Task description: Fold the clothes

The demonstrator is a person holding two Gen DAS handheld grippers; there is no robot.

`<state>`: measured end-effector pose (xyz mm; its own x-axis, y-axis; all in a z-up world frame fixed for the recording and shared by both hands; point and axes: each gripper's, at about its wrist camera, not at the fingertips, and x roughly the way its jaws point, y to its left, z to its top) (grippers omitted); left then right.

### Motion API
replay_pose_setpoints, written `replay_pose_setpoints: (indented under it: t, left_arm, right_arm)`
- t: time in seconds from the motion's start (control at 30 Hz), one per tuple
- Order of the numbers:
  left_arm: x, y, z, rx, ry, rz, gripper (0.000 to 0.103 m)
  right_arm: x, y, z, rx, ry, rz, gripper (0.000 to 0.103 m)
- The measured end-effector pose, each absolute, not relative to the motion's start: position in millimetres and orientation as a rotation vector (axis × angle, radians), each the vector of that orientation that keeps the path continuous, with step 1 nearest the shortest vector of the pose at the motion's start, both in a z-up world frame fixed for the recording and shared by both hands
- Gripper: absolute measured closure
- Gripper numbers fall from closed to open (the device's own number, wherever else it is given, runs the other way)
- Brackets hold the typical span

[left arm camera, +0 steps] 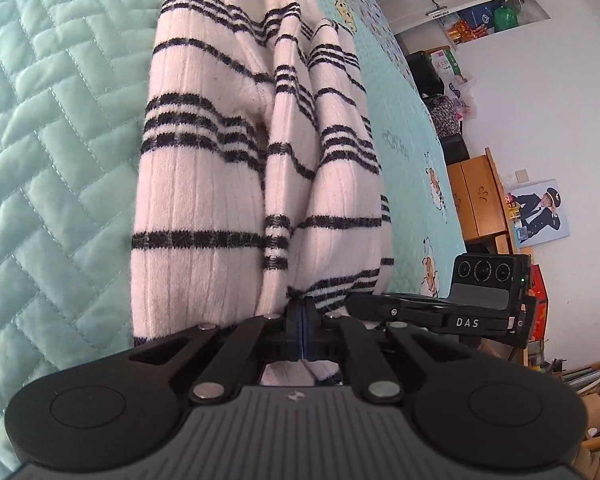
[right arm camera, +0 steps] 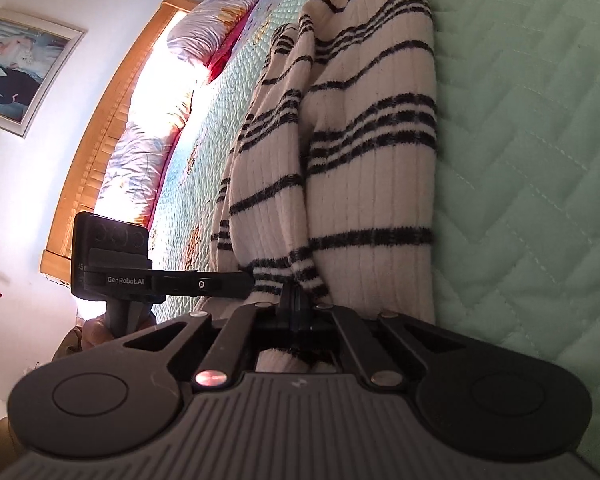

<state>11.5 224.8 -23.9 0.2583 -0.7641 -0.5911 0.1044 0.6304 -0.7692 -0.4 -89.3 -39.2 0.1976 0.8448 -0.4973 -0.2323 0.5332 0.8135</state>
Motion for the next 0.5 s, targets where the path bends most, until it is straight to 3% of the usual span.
replay_pose_setpoints:
  t: [0.2,0.23,0.3,0.33,0.4,0.43,0.47,0.5]
  left_arm:
    - [10,221,-4,-0.642,1.181,-0.619,0.100]
    - [8,222,4,-0.625,1.169,-0.629,0.099]
    - [4,224,10,-0.587,1.159,-0.661,0.084]
    - [2,225,12,-0.570,1.156,-0.674,0.082]
    - [3,232,-3,-0.591,1.176,-0.658,0.086]
    - [3,235,-10,-0.603,1.185,-0.650,0.093]
    - [4,239,-16,-0.634,1.184,-0.645,0.100]
    - [4,243,-22,-0.664,1.182,-0.640,0.100]
  right_arm:
    - [0,-85,-18,0.640,1.166,0.783,0.103]
    - [-1,-88,-14,0.643,1.162,0.783,0.099]
    - [-3,-93,-6,0.632,1.150,0.786,0.094]
    - [-3,-95,-8,0.629,1.152,0.784,0.093]
    - [-3,-99,-13,0.625,1.161,0.780,0.095]
    - [-2,-100,-20,0.632,1.164,0.780,0.103]
    - [-2,-101,-28,0.641,1.166,0.779,0.103]
    - [-1,-103,-35,0.670,1.162,0.788,0.103]
